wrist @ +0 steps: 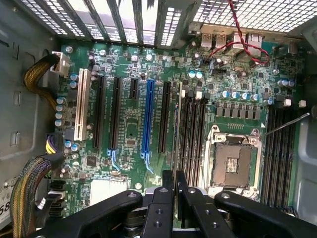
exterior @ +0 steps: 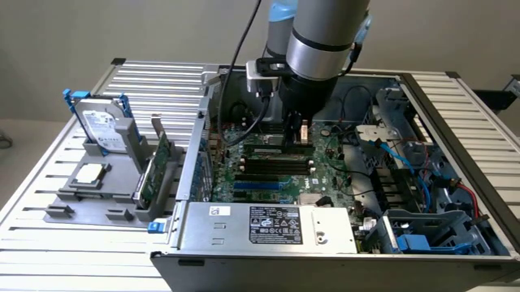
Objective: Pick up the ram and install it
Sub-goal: 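Insert the ram into the slot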
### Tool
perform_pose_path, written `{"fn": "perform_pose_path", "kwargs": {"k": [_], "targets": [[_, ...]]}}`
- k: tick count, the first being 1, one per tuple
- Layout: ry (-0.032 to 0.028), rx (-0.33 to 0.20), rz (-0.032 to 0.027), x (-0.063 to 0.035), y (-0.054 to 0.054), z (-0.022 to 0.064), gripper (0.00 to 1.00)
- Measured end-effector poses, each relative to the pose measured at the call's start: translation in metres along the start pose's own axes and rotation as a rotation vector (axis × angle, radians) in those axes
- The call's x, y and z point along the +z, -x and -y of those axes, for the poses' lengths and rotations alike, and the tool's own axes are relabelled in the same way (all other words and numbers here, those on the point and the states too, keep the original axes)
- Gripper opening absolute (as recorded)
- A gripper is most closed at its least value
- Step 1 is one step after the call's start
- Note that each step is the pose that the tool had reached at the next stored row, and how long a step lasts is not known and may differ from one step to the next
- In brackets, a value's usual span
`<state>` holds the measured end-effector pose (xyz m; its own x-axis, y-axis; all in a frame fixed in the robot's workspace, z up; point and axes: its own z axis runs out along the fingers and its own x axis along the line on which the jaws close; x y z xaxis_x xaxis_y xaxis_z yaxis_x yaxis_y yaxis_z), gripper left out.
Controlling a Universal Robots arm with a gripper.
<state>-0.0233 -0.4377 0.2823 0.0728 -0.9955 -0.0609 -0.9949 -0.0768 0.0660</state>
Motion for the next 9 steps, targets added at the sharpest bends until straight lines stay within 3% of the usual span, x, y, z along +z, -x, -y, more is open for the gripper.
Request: {"fn": "perform_pose_path", "kwargs": {"k": [7, 9], "targets": [[0.0002, 0.000, -0.0038, 0.0128, 0.001, 0.0008, 0.13], [0.0000, 0.001, -0.0093, 0.0159, 0.003, 0.0012, 0.13]]}}
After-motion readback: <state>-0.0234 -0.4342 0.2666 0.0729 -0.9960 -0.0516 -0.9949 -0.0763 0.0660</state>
